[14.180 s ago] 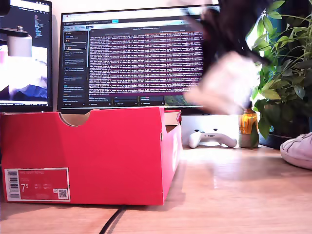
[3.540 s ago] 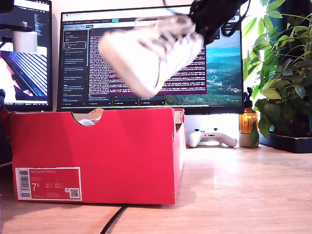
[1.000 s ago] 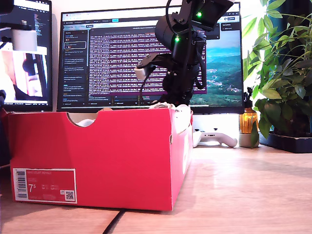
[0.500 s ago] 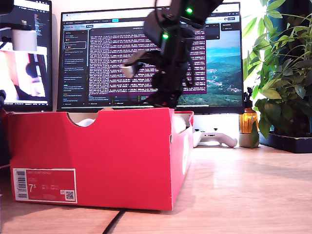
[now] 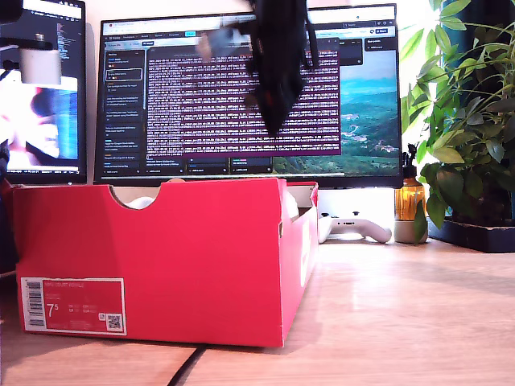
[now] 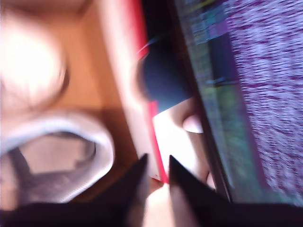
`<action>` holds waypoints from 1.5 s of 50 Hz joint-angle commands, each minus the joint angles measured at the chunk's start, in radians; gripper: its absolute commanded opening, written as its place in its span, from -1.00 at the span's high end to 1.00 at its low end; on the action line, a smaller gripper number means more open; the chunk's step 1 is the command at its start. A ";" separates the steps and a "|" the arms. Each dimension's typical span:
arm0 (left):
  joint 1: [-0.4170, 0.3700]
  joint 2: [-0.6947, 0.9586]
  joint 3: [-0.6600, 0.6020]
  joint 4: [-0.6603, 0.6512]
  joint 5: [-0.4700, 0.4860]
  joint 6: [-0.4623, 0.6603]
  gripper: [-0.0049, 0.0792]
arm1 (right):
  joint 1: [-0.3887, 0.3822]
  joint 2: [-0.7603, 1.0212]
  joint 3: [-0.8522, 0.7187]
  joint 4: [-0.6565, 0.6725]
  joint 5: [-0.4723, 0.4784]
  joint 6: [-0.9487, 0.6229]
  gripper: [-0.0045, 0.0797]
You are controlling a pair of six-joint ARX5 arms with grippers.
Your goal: Pack the white shoes by picking the first shoe and placing it inside the red shoebox, left side, then picking and rotating the second shoe and placing it in the shoebox
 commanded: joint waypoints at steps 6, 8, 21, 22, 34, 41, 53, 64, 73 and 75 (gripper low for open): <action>-0.003 0.004 0.005 0.010 0.018 -0.024 0.93 | 0.010 -0.017 0.119 -0.144 0.001 0.334 0.89; -0.003 0.004 0.006 0.008 0.015 -0.024 0.93 | 0.010 -0.017 0.142 -0.177 0.001 0.371 0.89; -0.003 -0.063 0.008 -0.035 0.006 -0.073 0.91 | -0.057 -0.029 0.171 -0.318 -0.017 0.565 0.89; -0.003 -0.074 0.008 -0.039 0.006 -0.073 0.91 | -0.064 -0.029 0.171 -0.324 -0.017 0.570 0.89; -0.003 -0.251 0.008 -0.101 0.006 -0.139 0.91 | -0.120 -0.029 0.171 -0.384 -0.017 0.594 0.89; -0.003 -0.350 0.008 -0.119 0.010 -0.210 0.91 | -0.163 -0.029 0.171 -0.432 -0.017 0.624 0.89; -0.002 -0.438 0.008 -0.108 0.010 -0.227 0.91 | -0.202 -0.063 0.116 -0.436 -0.016 0.634 0.89; 0.019 -0.441 0.008 -0.039 0.010 -0.227 0.91 | -0.218 -0.124 0.012 -0.404 -0.001 0.635 0.89; 0.077 -0.441 0.007 0.008 0.035 -0.231 0.91 | -0.247 -0.261 -0.207 -0.280 0.004 0.641 0.89; 0.093 -0.440 0.007 0.017 0.047 -0.236 0.91 | -0.256 -0.303 -0.271 -0.237 0.006 0.642 0.89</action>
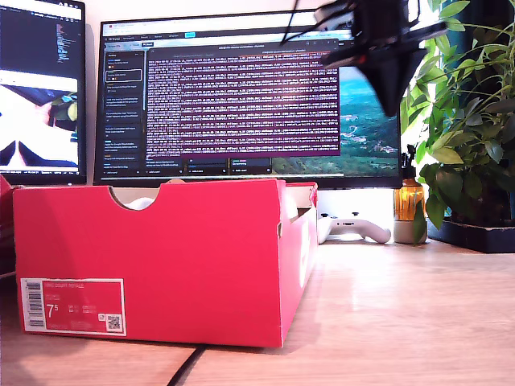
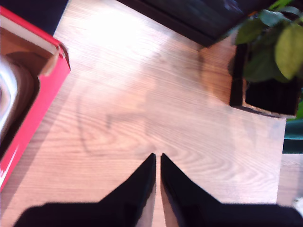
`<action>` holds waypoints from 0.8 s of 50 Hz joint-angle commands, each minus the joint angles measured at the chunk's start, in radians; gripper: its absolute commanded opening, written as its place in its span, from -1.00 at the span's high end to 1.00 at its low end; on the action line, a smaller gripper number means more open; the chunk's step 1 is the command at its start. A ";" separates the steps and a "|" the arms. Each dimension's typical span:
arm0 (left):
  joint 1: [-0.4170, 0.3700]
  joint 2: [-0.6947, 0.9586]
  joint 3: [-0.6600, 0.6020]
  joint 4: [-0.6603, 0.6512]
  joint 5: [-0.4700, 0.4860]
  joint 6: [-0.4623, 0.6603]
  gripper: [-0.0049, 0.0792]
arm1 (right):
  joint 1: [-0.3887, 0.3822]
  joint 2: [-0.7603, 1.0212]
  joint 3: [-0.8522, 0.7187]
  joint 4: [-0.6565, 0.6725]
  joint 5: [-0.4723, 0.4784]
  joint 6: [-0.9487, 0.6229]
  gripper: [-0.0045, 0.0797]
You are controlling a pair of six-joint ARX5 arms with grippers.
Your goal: Pack the white shoes by picking the first shoe and placing it inside the red shoebox, left side, then picking and rotating the second shoe and placing it in the shoebox
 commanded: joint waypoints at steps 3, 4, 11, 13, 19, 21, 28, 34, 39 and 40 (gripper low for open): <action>0.042 0.002 0.007 0.041 0.041 -0.009 0.91 | -0.033 -0.128 -0.167 0.104 0.007 0.009 0.89; 0.049 0.003 0.007 0.050 0.052 -0.010 0.91 | -0.036 -0.148 -0.198 0.126 0.008 0.009 0.89; 0.114 0.021 0.006 0.150 0.159 -0.044 0.91 | -0.055 -0.300 -0.418 0.278 0.007 -0.006 0.89; 0.131 0.029 0.006 0.187 0.186 -0.049 0.91 | -0.060 -0.343 -0.476 0.325 0.007 -0.010 0.89; 0.167 0.062 0.006 0.283 0.235 -0.085 0.91 | -0.076 -0.465 -0.671 0.474 0.008 -0.009 0.89; 0.177 0.077 0.006 0.309 0.246 -0.089 0.91 | -0.079 -0.505 -0.736 0.529 0.008 -0.009 0.89; 0.207 0.133 0.004 0.364 0.283 -0.097 0.91 | -0.079 -0.607 -0.926 0.716 0.007 -0.042 0.89; 0.237 0.155 -0.017 0.369 0.293 -0.113 0.91 | -0.079 -0.663 -1.057 0.858 0.005 -0.091 0.89; 0.265 0.145 -0.065 0.433 0.283 -0.141 0.91 | -0.079 -0.693 -1.154 0.967 0.003 -0.100 0.89; 0.269 0.140 -0.072 0.442 0.274 -0.147 0.91 | -0.080 -0.697 -1.170 0.993 0.003 -0.098 0.89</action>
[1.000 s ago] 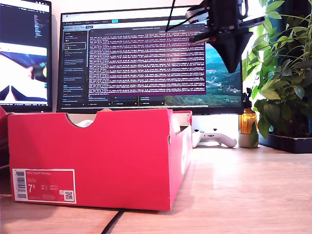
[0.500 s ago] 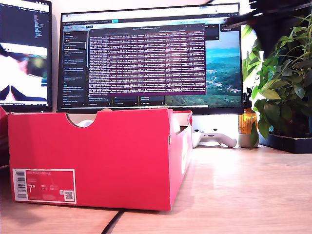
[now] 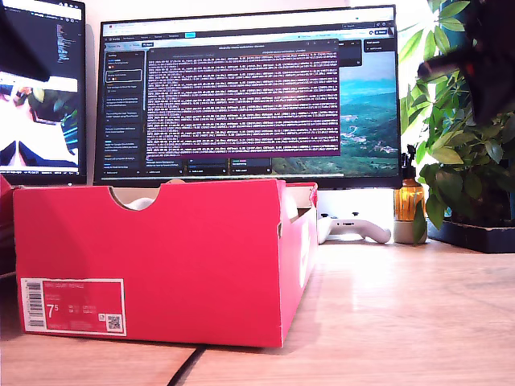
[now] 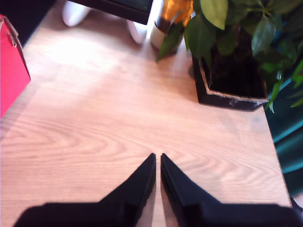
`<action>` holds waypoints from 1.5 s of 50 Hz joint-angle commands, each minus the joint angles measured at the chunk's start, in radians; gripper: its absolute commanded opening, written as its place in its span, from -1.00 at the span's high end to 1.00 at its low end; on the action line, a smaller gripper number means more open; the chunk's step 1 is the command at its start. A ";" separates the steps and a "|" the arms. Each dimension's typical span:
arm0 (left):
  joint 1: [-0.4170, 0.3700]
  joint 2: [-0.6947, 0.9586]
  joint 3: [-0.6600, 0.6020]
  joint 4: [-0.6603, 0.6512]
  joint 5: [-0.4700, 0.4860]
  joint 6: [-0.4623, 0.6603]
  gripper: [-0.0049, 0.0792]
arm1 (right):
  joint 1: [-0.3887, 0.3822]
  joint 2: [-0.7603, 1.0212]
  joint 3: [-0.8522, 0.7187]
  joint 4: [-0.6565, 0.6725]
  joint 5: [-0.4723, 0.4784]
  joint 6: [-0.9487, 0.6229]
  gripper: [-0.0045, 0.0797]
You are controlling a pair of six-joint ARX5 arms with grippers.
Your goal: Pack the white shoes by picking the first shoe and placing it inside the red shoebox, left side, then picking and rotating the second shoe and placing it in the shoebox
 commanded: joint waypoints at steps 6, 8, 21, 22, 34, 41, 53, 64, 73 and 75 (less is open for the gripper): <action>0.024 -0.053 -0.095 0.102 -0.058 -0.024 0.91 | -0.014 -0.050 -0.153 0.179 0.002 -0.003 0.89; 0.024 -0.069 -0.111 0.129 -0.069 -0.028 0.91 | -0.014 -0.062 -0.188 0.222 0.001 -0.002 0.89; 0.024 -0.158 -0.235 0.237 -0.102 -0.029 0.91 | -0.024 -0.095 -0.314 0.309 0.002 -0.020 0.89; 0.024 -0.162 -0.247 0.245 -0.105 -0.029 0.91 | -0.026 -0.097 -0.324 0.317 0.002 -0.021 0.89; 0.024 -0.174 -0.338 0.299 -0.109 -0.029 0.91 | -0.085 -0.129 -0.443 0.405 0.034 -0.020 0.89; 0.024 -0.174 -0.349 0.308 -0.109 -0.030 0.91 | -0.151 -0.182 -0.522 0.442 0.043 0.016 0.89; 0.024 -0.174 -0.366 0.315 -0.139 -0.030 0.91 | -0.187 -0.357 -0.647 0.464 0.008 0.046 0.89; 0.024 -0.214 -0.419 0.323 -0.163 -0.030 0.91 | -0.187 -0.488 -0.659 0.372 0.000 0.056 0.89; 0.045 -0.305 -0.480 0.326 -0.163 -0.043 0.91 | -0.192 -0.554 -0.685 0.365 0.012 0.042 0.89; 0.053 -0.327 -0.491 0.317 -0.163 -0.048 0.91 | -0.194 -0.570 -0.693 0.375 0.013 0.042 0.89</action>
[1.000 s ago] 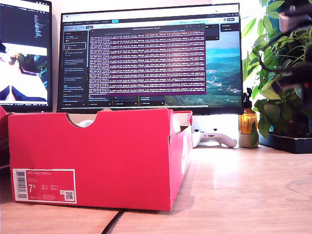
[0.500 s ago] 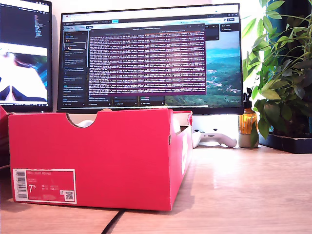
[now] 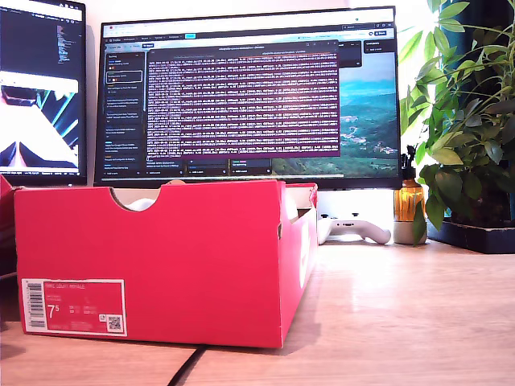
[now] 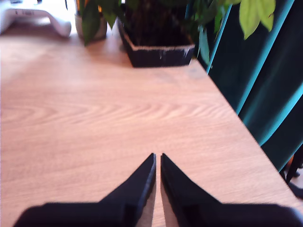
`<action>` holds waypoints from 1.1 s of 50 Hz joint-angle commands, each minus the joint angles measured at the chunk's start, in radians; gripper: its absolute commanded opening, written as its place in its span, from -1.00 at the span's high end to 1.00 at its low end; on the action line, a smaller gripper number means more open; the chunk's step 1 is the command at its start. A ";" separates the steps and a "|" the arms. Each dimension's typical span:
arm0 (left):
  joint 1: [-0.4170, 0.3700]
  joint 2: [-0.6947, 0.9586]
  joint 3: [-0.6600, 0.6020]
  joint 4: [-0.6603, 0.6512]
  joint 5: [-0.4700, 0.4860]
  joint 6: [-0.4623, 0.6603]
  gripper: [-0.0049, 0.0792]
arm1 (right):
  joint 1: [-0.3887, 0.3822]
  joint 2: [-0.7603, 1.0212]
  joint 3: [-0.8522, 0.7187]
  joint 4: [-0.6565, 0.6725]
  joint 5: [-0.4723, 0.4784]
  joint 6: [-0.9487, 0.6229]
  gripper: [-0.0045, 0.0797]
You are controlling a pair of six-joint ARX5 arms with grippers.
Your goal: Pack the white shoes by picking the first shoe and placing it inside the red shoebox, left side, then picking and rotating the second shoe and placing it in the shoebox
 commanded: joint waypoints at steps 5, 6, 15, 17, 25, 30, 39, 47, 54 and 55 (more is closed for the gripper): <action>0.034 -0.091 -0.064 -0.012 -0.002 -0.019 0.91 | -0.005 -0.074 -0.053 0.016 0.005 -0.018 0.89; 0.037 -0.103 -0.069 -0.015 -0.002 -0.027 0.91 | -0.005 -0.085 -0.056 0.012 0.006 -0.018 0.89; 0.070 -0.197 -0.090 -0.074 -0.003 -0.050 0.91 | -0.017 -0.176 -0.095 -0.038 0.021 0.014 0.89; 0.077 -0.212 -0.090 -0.090 -0.003 -0.051 0.91 | -0.023 -0.191 -0.102 -0.042 0.020 0.019 0.89; 0.115 -0.252 -0.095 -0.120 -0.002 -0.073 0.91 | -0.051 -0.240 -0.106 -0.079 0.021 0.055 0.89; 0.141 -0.276 -0.114 -0.122 -0.002 -0.098 0.92 | -0.083 -0.261 -0.117 -0.091 0.040 0.085 0.89; 0.183 -0.321 -0.155 -0.132 -0.001 -0.129 0.93 | -0.130 -0.298 -0.117 -0.136 0.008 0.116 0.89; 0.207 -0.361 -0.155 -0.144 0.018 -0.160 0.93 | -0.141 -0.327 -0.117 -0.185 -0.039 0.130 0.89; 0.208 -0.386 -0.155 -0.158 0.019 -0.160 0.93 | -0.137 -0.359 -0.117 -0.209 -0.199 0.099 0.89; 0.208 -0.388 -0.155 -0.158 0.019 -0.160 0.93 | -0.135 -0.364 -0.117 -0.216 -0.209 0.098 0.89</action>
